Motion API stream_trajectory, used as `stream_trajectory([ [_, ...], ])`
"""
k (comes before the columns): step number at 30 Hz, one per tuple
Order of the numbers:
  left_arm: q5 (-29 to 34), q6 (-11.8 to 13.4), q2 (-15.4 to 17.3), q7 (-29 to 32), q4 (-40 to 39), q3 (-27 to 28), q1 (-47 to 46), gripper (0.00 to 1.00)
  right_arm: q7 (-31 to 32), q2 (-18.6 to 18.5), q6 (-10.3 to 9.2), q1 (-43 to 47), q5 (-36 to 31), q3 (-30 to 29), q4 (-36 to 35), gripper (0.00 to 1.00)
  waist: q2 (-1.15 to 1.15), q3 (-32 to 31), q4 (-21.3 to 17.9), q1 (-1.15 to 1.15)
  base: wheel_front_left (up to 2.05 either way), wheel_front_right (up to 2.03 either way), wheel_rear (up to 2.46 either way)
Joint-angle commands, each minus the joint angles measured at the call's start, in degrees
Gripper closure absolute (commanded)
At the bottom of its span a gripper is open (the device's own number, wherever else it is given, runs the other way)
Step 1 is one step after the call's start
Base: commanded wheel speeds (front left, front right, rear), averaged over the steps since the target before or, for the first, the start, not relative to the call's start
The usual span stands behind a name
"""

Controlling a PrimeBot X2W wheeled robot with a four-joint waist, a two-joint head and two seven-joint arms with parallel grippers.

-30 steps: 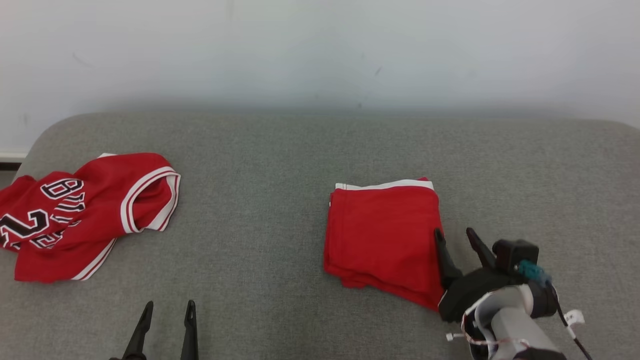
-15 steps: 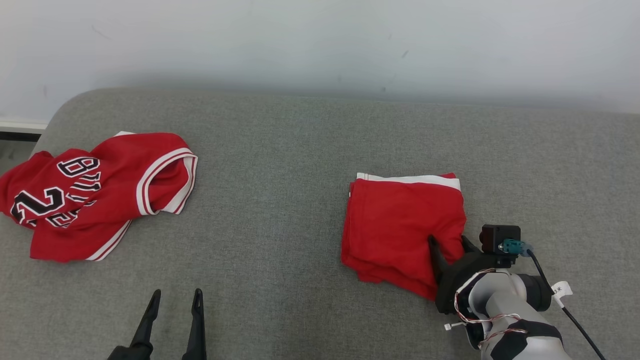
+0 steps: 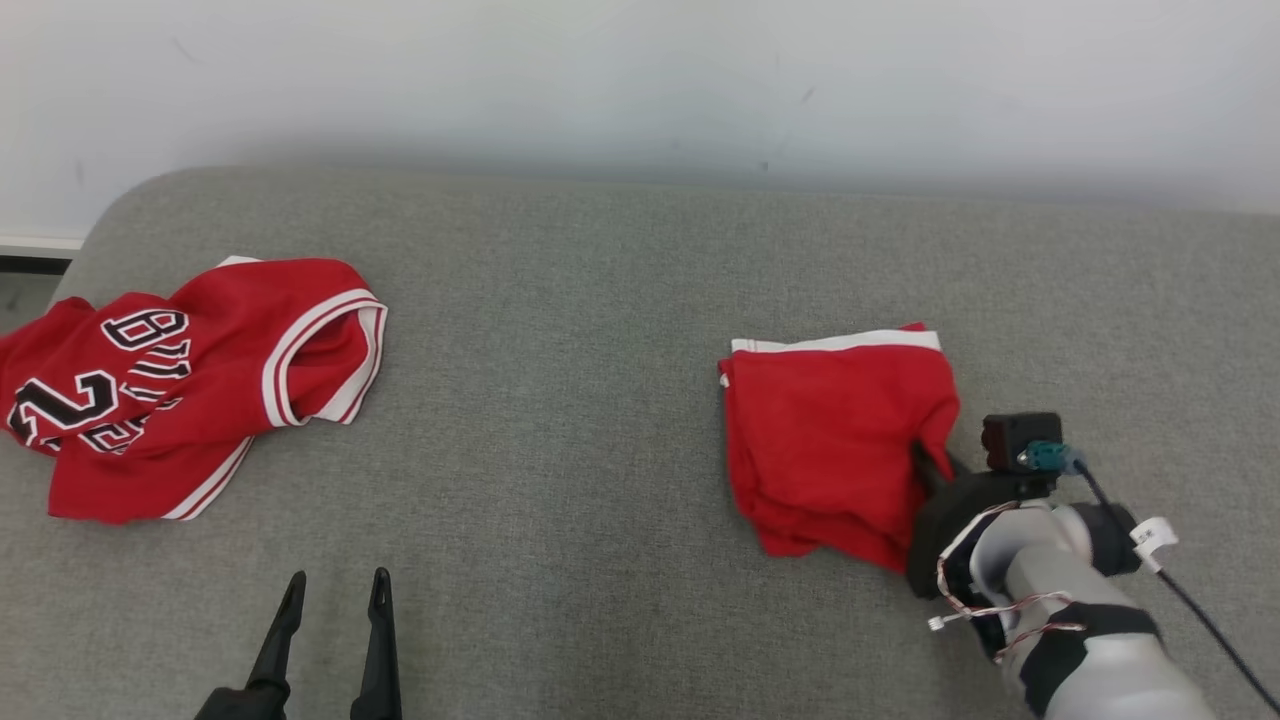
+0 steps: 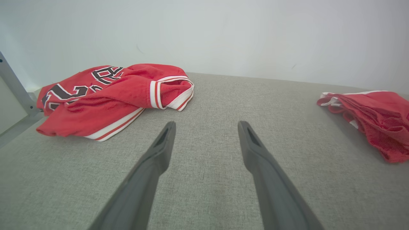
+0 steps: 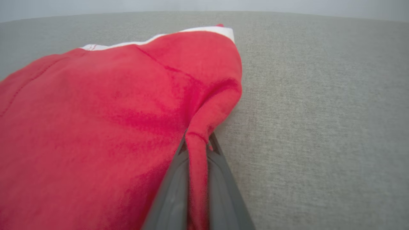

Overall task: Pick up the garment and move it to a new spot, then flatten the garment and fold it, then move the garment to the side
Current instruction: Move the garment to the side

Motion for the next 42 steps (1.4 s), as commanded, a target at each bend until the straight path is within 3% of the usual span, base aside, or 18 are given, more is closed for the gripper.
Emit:
stream_trajectory([
  [1, -0.6, 0.2, 0.0, -0.1, -0.4, 0.2, -0.7, 0.00, -0.4, -1.1, -0.11, -0.7, -0.3, 0.6, -0.2, 1.00, -0.01, 0.6, -0.5, 0.00, 0.00, 0.00, 0.00],
  [12, -1.2, 0.1, 0.0, -0.1, -3.8, -1.0, -3.8, 0.00, 3.5, -14.0, -0.11, -6.6, -0.4, 14.4, -3.9, 1.00, -0.01, 5.5, -3.1, 0.00, 0.00, 0.00, 0.00],
  [21, -0.1, -0.3, 0.0, -0.1, -6.6, -2.2, -7.3, 0.00, 8.2, -25.6, -0.11, -13.6, 3.3, 26.7, -9.7, 1.00, -0.01, 10.7, -4.7, 0.00, 0.00, 0.00, 0.00],
  [27, 0.5, -0.9, 0.0, -0.1, -7.5, -2.2, -8.9, 0.00, 10.7, -32.5, -0.11, -18.3, 6.8, 31.8, -12.7, 1.00, -0.01, 14.1, -5.7, 0.00, 0.00, 0.00, 0.00],
  [42, 1.1, -1.6, 0.0, -0.1, -9.4, -1.5, -10.2, 0.00, 13.1, -42.0, -0.12, -25.5, 10.5, 38.8, -14.7, 1.00, -0.01, 16.7, -6.4, 0.00, 0.00, 0.00, 0.00],
])
